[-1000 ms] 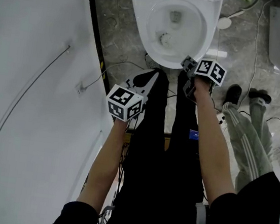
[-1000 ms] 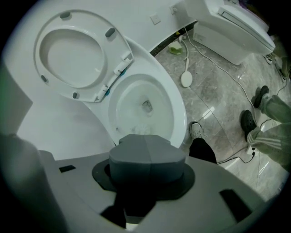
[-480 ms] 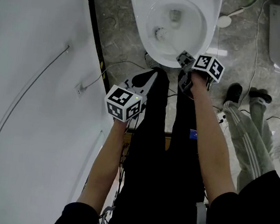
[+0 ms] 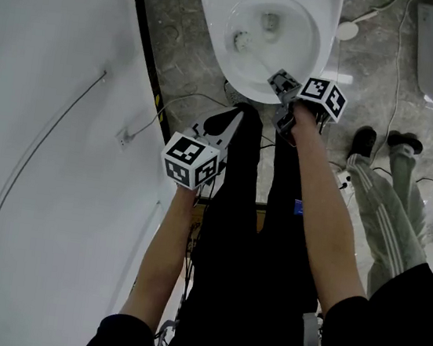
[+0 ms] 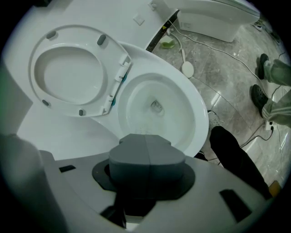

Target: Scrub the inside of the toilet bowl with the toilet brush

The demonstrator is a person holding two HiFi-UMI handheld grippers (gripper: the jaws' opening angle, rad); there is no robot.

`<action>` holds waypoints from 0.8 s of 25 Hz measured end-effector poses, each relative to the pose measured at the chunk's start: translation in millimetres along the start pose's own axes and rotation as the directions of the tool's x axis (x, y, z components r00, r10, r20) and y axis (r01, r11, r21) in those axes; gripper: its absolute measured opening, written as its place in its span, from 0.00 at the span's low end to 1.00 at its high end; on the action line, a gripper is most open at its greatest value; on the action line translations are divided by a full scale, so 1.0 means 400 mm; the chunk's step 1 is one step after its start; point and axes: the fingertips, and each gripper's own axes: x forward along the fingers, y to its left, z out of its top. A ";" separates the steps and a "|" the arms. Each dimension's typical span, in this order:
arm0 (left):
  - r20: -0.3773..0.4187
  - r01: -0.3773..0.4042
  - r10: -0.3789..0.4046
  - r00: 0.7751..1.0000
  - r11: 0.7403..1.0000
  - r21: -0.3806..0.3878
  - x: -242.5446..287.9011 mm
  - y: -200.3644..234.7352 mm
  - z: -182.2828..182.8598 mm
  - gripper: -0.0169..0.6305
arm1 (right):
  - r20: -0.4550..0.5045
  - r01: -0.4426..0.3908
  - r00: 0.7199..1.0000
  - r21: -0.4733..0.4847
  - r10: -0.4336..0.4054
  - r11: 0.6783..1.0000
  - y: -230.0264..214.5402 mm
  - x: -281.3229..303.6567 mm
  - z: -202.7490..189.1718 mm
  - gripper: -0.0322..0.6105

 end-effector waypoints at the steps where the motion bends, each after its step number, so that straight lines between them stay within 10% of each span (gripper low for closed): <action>1: -0.001 0.000 0.000 1.000 1.000 0.000 0.002 0.000 0.002 0.04 | 0.000 -0.003 1.000 0.002 0.003 1.000 0.006 0.002 0.004 0.29; 20: -0.026 -0.001 0.001 1.000 1.000 0.003 0.020 0.021 0.011 0.04 | 0.047 -0.034 0.998 -0.009 0.034 0.999 0.109 0.039 0.084 0.29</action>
